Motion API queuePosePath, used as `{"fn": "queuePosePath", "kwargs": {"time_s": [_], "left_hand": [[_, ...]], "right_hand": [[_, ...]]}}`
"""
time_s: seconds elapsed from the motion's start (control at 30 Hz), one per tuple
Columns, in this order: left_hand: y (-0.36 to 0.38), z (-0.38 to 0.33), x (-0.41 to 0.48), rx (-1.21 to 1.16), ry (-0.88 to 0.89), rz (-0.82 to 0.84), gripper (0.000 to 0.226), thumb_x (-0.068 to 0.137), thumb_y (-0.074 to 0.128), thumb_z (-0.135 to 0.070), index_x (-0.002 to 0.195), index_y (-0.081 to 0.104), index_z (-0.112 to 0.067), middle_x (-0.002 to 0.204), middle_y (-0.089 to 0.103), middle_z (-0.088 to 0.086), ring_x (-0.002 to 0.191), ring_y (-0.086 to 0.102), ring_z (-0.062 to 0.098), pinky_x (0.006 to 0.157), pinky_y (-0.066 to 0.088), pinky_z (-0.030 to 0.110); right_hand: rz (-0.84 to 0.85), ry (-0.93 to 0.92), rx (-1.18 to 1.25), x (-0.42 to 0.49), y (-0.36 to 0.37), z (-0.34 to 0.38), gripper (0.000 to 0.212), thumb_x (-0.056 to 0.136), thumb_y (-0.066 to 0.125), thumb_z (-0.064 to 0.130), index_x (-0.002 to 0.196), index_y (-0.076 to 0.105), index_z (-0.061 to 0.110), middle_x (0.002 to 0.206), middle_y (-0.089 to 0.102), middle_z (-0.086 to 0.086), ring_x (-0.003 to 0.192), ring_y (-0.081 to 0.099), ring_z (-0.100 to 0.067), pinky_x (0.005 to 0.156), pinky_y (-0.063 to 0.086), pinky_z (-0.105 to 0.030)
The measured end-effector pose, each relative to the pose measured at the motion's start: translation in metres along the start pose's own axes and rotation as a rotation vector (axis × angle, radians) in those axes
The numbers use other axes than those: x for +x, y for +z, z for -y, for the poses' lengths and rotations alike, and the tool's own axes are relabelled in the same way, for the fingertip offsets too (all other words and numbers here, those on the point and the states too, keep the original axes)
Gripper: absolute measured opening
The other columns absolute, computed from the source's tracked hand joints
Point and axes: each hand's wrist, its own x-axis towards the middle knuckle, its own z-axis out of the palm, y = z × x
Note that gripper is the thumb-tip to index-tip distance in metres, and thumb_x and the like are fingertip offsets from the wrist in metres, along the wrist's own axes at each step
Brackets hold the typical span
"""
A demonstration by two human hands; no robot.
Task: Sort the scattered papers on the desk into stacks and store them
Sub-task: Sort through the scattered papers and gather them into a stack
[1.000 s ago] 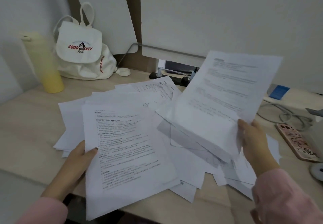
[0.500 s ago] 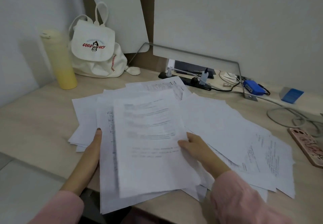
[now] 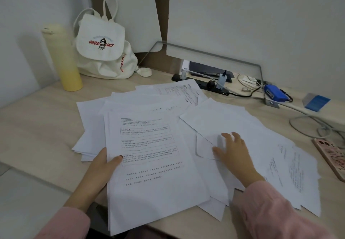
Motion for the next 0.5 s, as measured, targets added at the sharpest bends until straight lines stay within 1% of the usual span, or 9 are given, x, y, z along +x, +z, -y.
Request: {"fn": "queuePosePath", "kwargs": {"time_s": [0.03,0.07,0.13,0.2,0.27,0.33,0.4,0.47,0.5], "left_hand": [[0.000,0.000,-0.001,0.004,0.002,0.004,0.027,0.092,0.053,-0.011,0.118,0.053,-0.019,0.110,0.062,-0.003,0.106,0.058,0.020,0.095,0.045,0.039],[0.000,-0.001,-0.002,0.008,0.007,0.009,0.027,0.093,0.052,-0.011,0.118,0.053,-0.020,0.108,0.062,-0.005,0.105,0.058,0.020,0.096,0.045,0.039],[0.000,-0.001,-0.002,0.018,0.010,0.022,0.028,0.093,0.051,-0.011,0.119,0.053,-0.020,0.111,0.062,-0.006,0.108,0.058,0.019,0.099,0.044,0.041],[0.000,-0.002,-0.003,0.020,0.013,0.030,0.029,0.094,0.050,-0.011,0.122,0.053,-0.020,0.115,0.062,-0.004,0.110,0.057,0.019,0.101,0.043,0.041],[0.000,-0.001,-0.002,0.019,0.007,0.021,0.029,0.094,0.050,-0.011,0.122,0.053,-0.020,0.116,0.062,-0.003,0.110,0.057,0.019,0.100,0.043,0.040],[0.000,-0.001,-0.002,0.029,-0.003,0.003,0.028,0.094,0.051,-0.013,0.121,0.053,-0.019,0.117,0.061,-0.001,0.110,0.057,0.020,0.100,0.044,0.041],[0.000,0.000,-0.002,0.044,-0.013,-0.011,0.029,0.093,0.052,-0.015,0.122,0.053,-0.017,0.118,0.061,0.000,0.110,0.057,0.020,0.100,0.044,0.042],[0.000,-0.001,-0.003,0.051,-0.020,-0.012,0.031,0.093,0.053,-0.016,0.124,0.053,-0.017,0.118,0.062,-0.001,0.111,0.057,0.021,0.100,0.044,0.043],[-0.001,0.000,-0.002,0.056,-0.021,-0.012,0.032,0.093,0.053,-0.017,0.124,0.053,-0.017,0.119,0.062,-0.001,0.112,0.057,0.021,0.100,0.044,0.044]], "right_hand": [[0.026,0.027,-0.062,0.000,-0.001,-0.006,0.057,0.089,0.054,0.036,0.137,0.038,0.011,0.143,0.036,-0.019,0.126,0.040,-0.035,0.102,0.034,-0.038],[0.049,0.041,-0.120,0.000,-0.001,-0.010,0.056,0.090,0.050,0.040,0.137,0.036,0.012,0.138,0.042,-0.016,0.122,0.045,-0.033,0.097,0.039,-0.037],[0.052,-0.007,-0.260,0.001,-0.001,-0.012,0.050,0.092,0.044,0.042,0.132,0.039,0.012,0.120,0.056,-0.012,0.105,0.057,-0.028,0.075,0.045,-0.032],[0.009,-0.082,-0.375,0.002,-0.003,-0.010,0.040,0.093,0.041,0.033,0.126,0.044,0.011,0.100,0.062,-0.009,0.079,0.058,-0.026,0.054,0.035,-0.027],[0.002,-0.115,-0.430,0.003,-0.006,-0.008,0.036,0.092,0.040,0.025,0.124,0.045,0.010,0.091,0.060,-0.008,0.066,0.046,-0.024,0.044,0.023,-0.025],[0.064,-0.155,-0.438,0.005,-0.009,-0.008,0.039,0.091,0.040,0.021,0.129,0.039,0.012,0.090,0.057,-0.008,0.065,0.042,-0.023,0.044,0.023,-0.024],[0.144,-0.192,-0.425,0.007,-0.013,-0.009,0.044,0.091,0.040,0.015,0.134,0.032,0.014,0.094,0.053,-0.008,0.069,0.044,-0.022,0.052,0.033,-0.025],[0.142,-0.193,-0.444,0.008,-0.015,-0.009,0.046,0.092,0.038,0.010,0.137,0.030,0.015,0.105,0.056,-0.010,0.074,0.048,-0.022,0.061,0.036,-0.026],[0.112,-0.181,-0.449,0.008,-0.015,-0.009,0.045,0.092,0.037,0.008,0.136,0.031,0.016,0.108,0.058,-0.009,0.077,0.052,-0.023,0.062,0.036,-0.027]]}}
